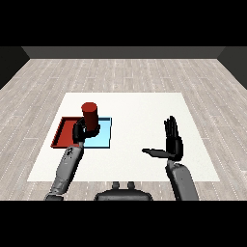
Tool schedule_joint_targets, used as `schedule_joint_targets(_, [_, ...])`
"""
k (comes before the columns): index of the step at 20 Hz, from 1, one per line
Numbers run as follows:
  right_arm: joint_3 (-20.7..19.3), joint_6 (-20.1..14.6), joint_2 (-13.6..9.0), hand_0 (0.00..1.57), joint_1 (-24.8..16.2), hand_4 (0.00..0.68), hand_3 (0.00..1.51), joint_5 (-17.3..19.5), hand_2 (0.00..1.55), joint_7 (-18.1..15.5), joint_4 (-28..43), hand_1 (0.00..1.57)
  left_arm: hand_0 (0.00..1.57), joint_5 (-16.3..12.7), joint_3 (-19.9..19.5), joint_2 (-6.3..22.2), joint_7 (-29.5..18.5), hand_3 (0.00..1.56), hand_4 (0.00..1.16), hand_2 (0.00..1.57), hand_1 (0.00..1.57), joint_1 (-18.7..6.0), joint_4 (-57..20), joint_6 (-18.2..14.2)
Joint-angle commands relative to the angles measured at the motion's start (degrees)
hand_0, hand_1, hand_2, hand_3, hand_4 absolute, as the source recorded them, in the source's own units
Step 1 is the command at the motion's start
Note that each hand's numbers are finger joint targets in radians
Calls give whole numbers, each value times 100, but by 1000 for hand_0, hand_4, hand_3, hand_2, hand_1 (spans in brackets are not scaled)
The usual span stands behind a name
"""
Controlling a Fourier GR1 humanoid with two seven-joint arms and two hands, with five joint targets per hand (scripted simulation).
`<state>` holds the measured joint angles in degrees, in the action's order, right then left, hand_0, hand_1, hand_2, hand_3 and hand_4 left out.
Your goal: Pick the red can and put it in the red box
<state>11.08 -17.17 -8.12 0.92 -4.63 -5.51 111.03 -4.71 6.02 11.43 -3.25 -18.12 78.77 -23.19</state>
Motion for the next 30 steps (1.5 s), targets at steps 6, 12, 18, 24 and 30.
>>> schedule_joint_targets(6, [-1070,507,-388,0,-1061,0,0,-623,0,-841,-541,0,1571,38,-1033,1160,95,1508,1118,1571,1571,-194,-1692,306])
schedule_joint_targets(12, [-973,111,-267,0,-425,0,0,-248,0,-319,-1151,0,1571,68,-1496,1284,-736,1513,1044,1571,1571,-1076,-4251,606])
schedule_joint_targets(18, [-1302,129,-328,0,-135,0,0,-343,0,-510,-1651,0,1563,560,-1363,1217,-119,1340,926,1454,1563,-1741,-5865,114])
schedule_joint_targets(24, [-1231,48,-360,0,-155,0,0,-96,0,-525,-1813,0,566,846,-1265,1075,-128,570,633,661,566,-1880,-6944,59])
schedule_joint_targets(30, [-1333,139,-428,0,153,0,0,-206,0,-411,-1832,0,0,1154,-1038,1307,133,0,631,0,0,-2154,-7420,401])
